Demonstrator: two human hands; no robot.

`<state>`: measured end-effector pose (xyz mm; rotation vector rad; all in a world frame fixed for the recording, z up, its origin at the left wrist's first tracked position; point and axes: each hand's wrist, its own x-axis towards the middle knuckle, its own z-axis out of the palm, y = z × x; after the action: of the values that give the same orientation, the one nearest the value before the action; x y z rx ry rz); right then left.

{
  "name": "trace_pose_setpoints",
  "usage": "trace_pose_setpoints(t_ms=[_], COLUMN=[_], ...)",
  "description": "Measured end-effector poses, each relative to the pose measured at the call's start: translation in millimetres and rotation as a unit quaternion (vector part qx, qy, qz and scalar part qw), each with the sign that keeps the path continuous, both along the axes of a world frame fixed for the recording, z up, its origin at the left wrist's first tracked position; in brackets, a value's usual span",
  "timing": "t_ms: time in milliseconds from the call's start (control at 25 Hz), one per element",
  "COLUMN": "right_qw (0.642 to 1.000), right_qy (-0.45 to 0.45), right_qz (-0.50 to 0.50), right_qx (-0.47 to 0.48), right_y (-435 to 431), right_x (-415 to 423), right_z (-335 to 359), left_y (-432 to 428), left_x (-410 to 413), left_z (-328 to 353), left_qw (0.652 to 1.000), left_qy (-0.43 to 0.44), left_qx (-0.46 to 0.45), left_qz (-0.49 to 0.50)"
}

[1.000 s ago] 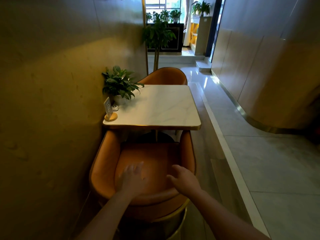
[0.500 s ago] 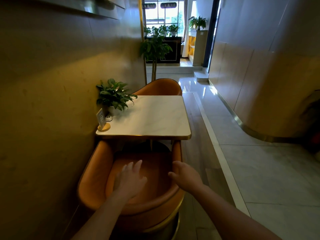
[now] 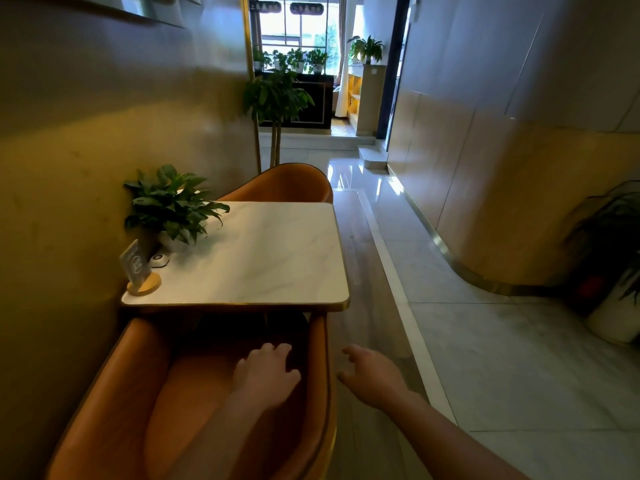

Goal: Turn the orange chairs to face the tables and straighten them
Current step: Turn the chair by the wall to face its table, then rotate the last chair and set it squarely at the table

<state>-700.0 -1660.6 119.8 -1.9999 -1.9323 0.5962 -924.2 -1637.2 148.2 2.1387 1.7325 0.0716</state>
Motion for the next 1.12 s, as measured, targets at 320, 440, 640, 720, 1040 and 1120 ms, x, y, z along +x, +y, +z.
trace_pose_setpoints(t_ms=[320, 440, 640, 720, 1040, 1120], right_qw=[0.998, 0.998, 0.999, 0.999, 0.999, 0.998], right_qy=[-0.015, -0.015, -0.005, -0.009, -0.016, -0.006], right_qz=[-0.062, -0.056, -0.047, -0.038, 0.032, 0.047], right_qx=[0.003, 0.018, 0.023, 0.026, 0.039, 0.038], right_y=[91, 127, 186, 217, 346, 382], right_x=[85, 118, 193, 236, 369, 387], right_z=[9, 11, 4, 3, 18, 18], left_y=[92, 124, 187, 215, 322, 349], left_x=[80, 116, 197, 239, 370, 392], left_z=[26, 21, 5, 1, 7, 8], left_qw=[0.999, 0.999, 0.999, 0.999, 0.998, 0.997], left_qy=[0.009, 0.015, 0.029, 0.034, 0.030, 0.034], left_qx=[0.013, 0.012, 0.011, 0.013, 0.023, 0.027], left_qz=[-0.031, -0.036, -0.038, -0.028, 0.052, 0.061])
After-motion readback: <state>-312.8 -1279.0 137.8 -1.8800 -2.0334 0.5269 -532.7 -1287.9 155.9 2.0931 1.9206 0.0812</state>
